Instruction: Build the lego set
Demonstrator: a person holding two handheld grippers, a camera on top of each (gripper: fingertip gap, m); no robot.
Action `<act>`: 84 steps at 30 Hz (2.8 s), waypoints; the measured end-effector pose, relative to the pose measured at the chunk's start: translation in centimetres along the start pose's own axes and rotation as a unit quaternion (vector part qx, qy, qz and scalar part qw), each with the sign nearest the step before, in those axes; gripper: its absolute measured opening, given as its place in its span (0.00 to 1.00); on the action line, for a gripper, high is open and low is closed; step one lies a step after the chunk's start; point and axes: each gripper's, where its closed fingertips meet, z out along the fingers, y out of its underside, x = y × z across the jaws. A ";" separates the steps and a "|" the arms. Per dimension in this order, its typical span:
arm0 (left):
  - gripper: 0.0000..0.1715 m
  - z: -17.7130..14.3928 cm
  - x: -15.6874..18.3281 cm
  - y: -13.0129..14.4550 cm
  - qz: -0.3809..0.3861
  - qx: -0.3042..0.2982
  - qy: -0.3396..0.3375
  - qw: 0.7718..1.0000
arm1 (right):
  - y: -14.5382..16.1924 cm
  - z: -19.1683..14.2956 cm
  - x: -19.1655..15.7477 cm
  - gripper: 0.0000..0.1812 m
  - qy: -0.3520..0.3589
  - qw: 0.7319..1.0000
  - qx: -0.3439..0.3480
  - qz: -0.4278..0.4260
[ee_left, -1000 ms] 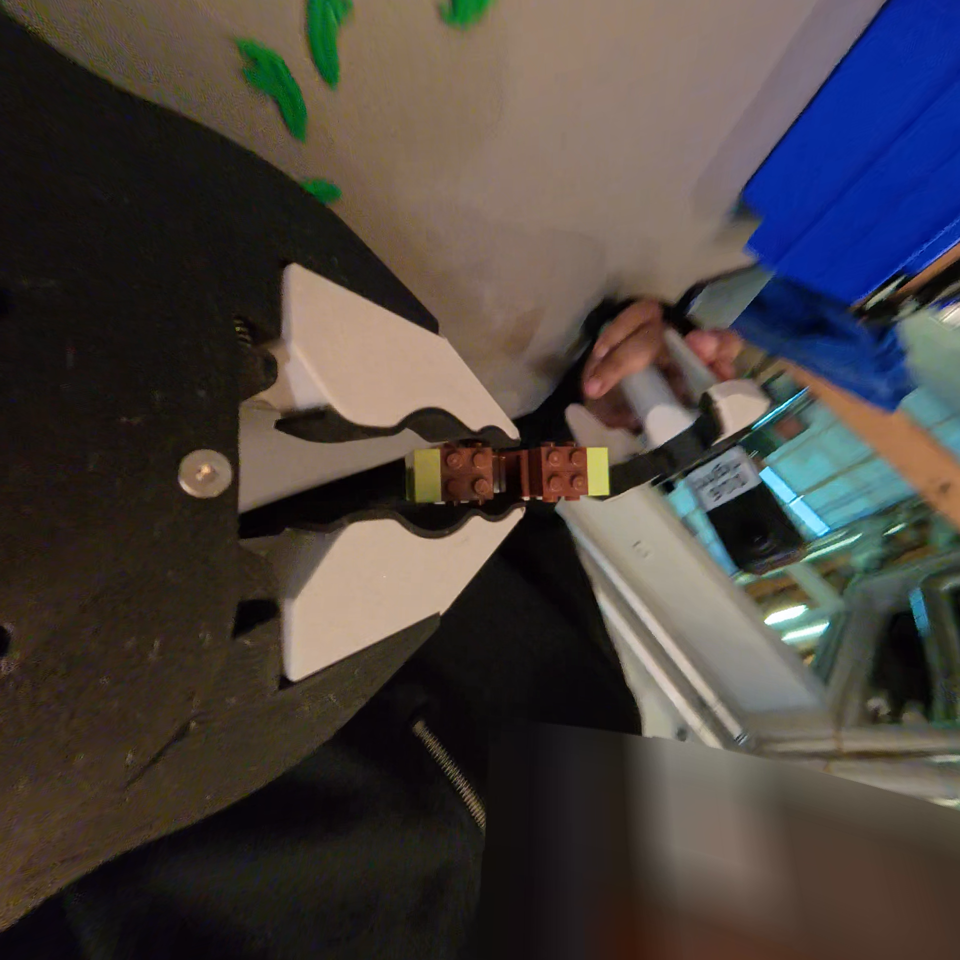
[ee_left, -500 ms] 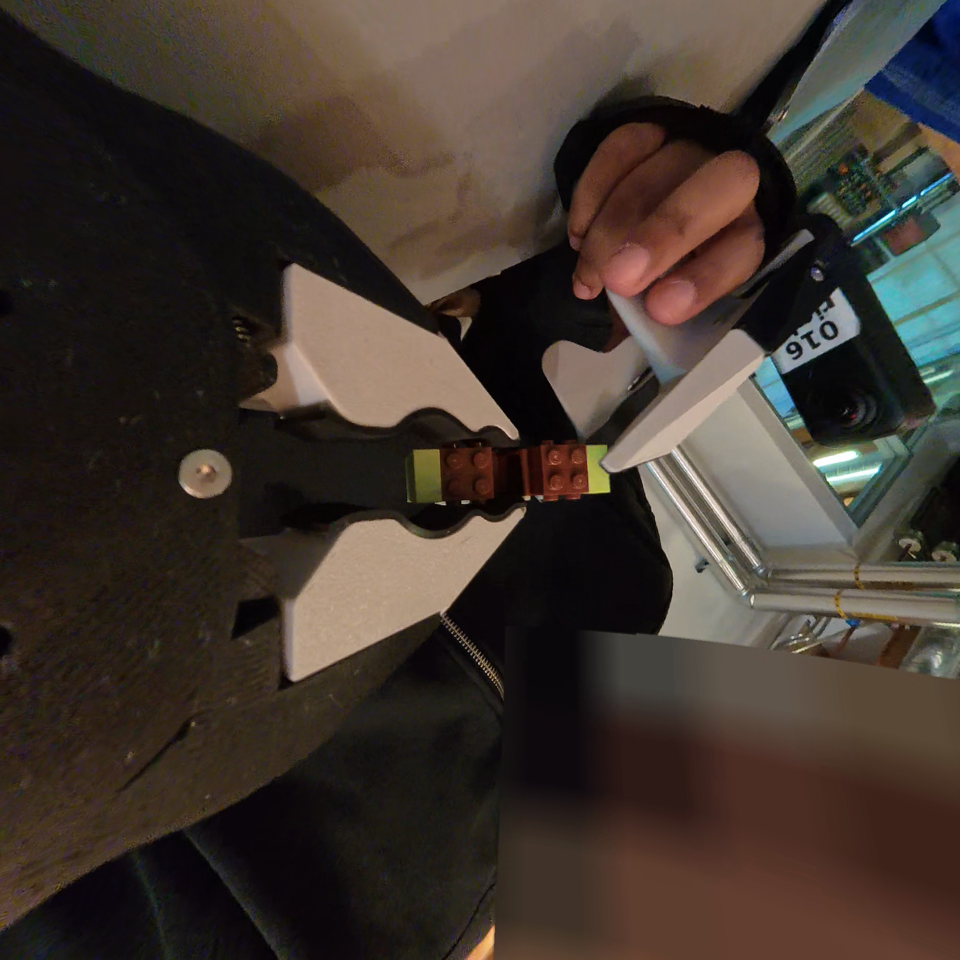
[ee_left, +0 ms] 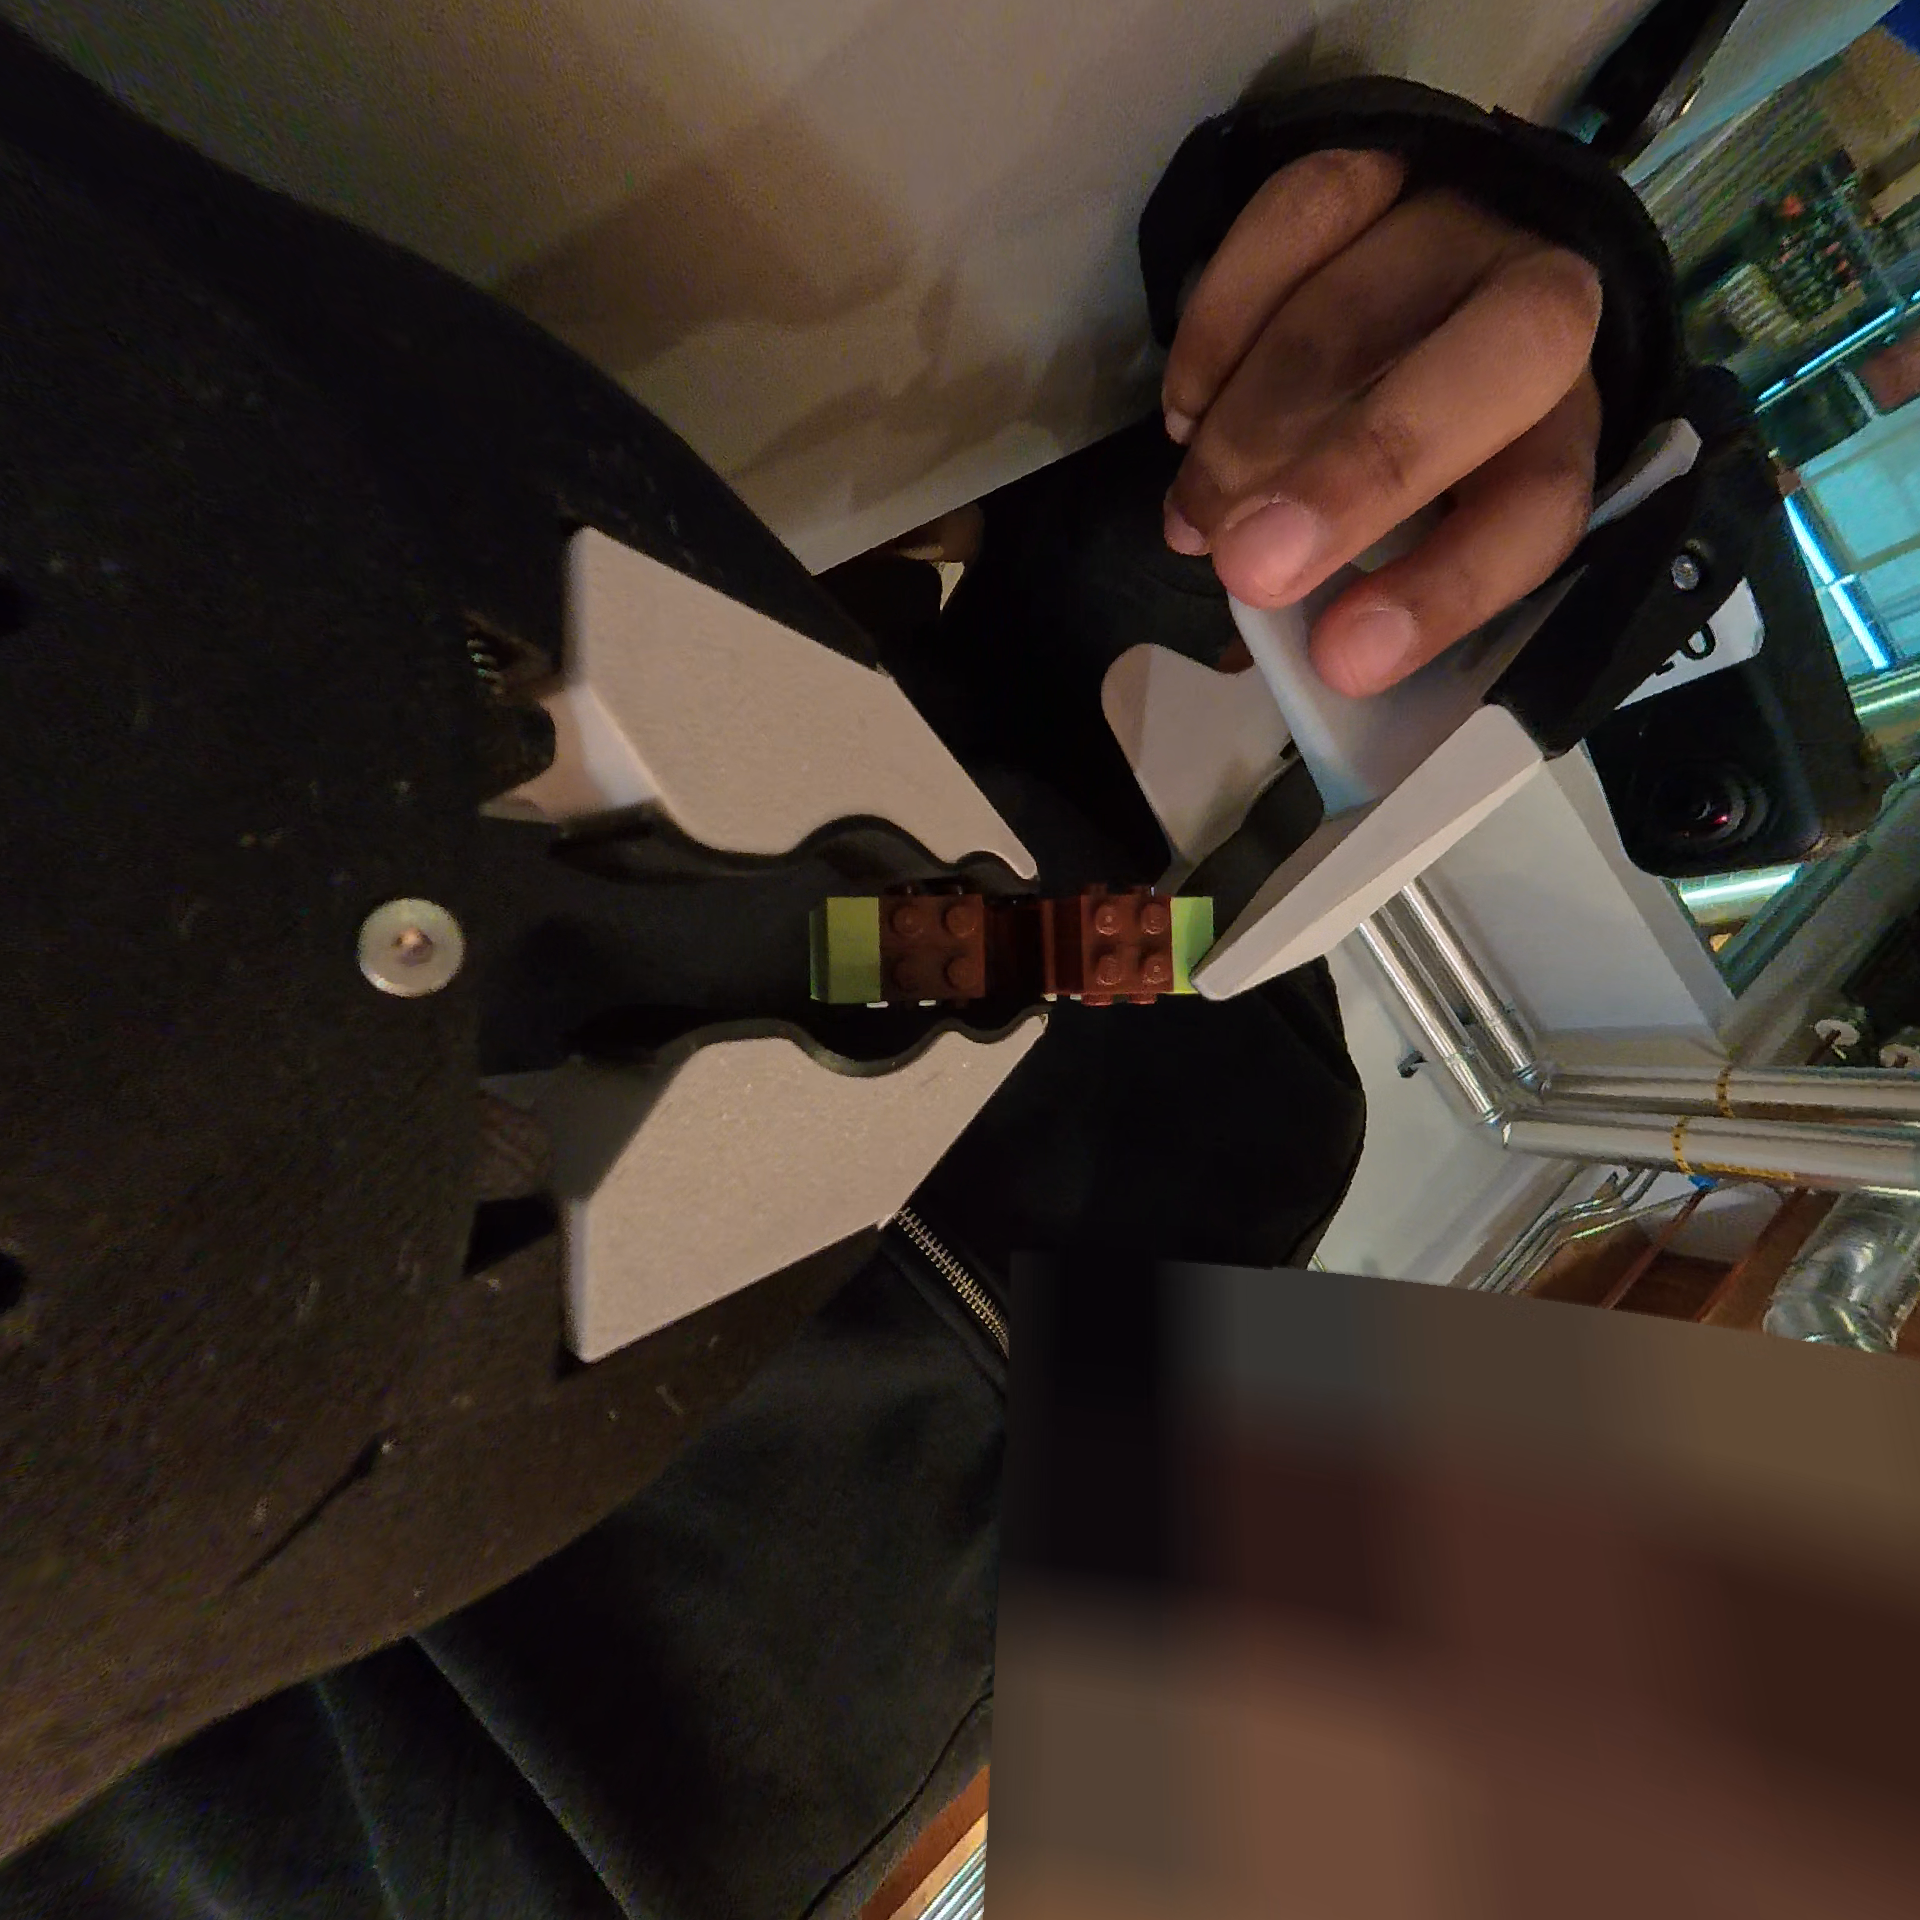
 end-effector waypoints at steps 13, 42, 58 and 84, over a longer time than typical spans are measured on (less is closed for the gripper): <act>0.08 -0.1 -0.1 0.0 0.001 0.003 0.000 1.000 | 0.3 0.0 0.0 0.17 -0.008 1.000 -0.015 0.017; 0.08 -5.0 -5.8 -1.4 0.024 0.038 -0.281 0.959 | 2.6 -2.0 4.4 0.34 0.158 0.973 -0.131 -0.101; 0.08 -5.7 -9.3 0.2 0.008 -0.015 -0.427 0.904 | 11.6 -1.4 4.4 0.22 0.146 0.856 -0.427 -0.253; 0.12 -6.1 -8.8 -0.5 0.029 0.007 -0.396 0.918 | 10.9 -3.0 6.1 0.19 0.185 0.847 -0.442 -0.229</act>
